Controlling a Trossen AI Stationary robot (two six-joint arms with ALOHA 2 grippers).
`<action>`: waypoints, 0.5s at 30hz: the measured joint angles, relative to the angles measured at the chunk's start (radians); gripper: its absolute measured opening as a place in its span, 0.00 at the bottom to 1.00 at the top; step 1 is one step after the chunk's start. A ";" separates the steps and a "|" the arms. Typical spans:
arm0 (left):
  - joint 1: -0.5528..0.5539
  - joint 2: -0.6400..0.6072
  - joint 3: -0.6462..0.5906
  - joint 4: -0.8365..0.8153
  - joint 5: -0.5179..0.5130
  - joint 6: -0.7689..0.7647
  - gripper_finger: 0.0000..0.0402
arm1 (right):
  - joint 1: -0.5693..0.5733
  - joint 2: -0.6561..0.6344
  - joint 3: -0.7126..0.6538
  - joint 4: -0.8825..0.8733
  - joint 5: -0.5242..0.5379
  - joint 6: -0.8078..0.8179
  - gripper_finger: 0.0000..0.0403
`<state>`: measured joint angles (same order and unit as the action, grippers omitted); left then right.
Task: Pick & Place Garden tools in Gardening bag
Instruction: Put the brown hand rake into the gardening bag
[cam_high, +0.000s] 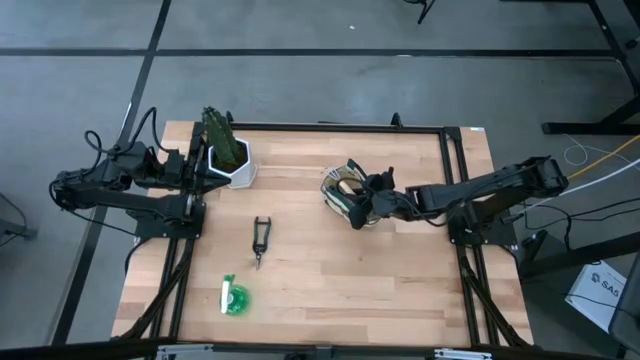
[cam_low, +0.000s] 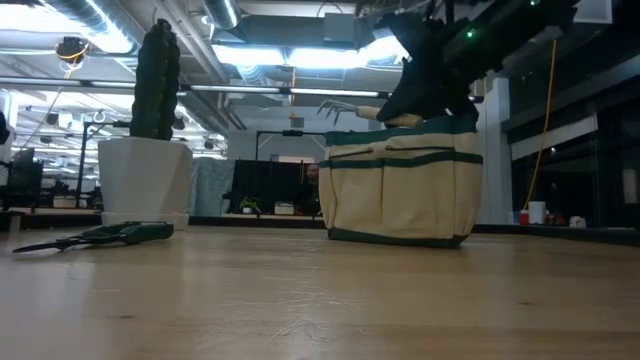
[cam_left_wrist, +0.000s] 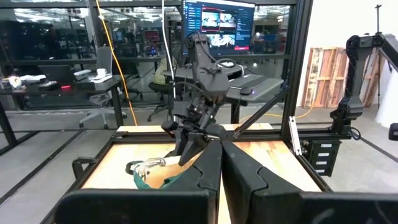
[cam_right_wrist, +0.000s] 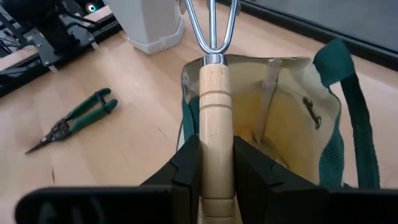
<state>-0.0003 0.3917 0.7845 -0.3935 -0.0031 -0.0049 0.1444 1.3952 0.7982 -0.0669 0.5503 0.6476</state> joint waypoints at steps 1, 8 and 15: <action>0.000 0.000 0.000 0.000 0.000 0.000 0.01 | -0.002 0.002 0.000 0.001 -0.004 0.000 0.17; 0.000 0.000 0.000 0.000 0.000 0.000 0.02 | -0.012 0.006 0.000 -0.066 -0.013 0.038 0.17; 0.000 0.000 0.000 0.000 0.000 0.000 0.01 | -0.013 0.006 0.000 -0.078 -0.013 0.052 0.17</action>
<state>-0.0004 0.3919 0.7845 -0.3935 -0.0029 -0.0048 0.1310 1.4014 0.7982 -0.1446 0.5377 0.6998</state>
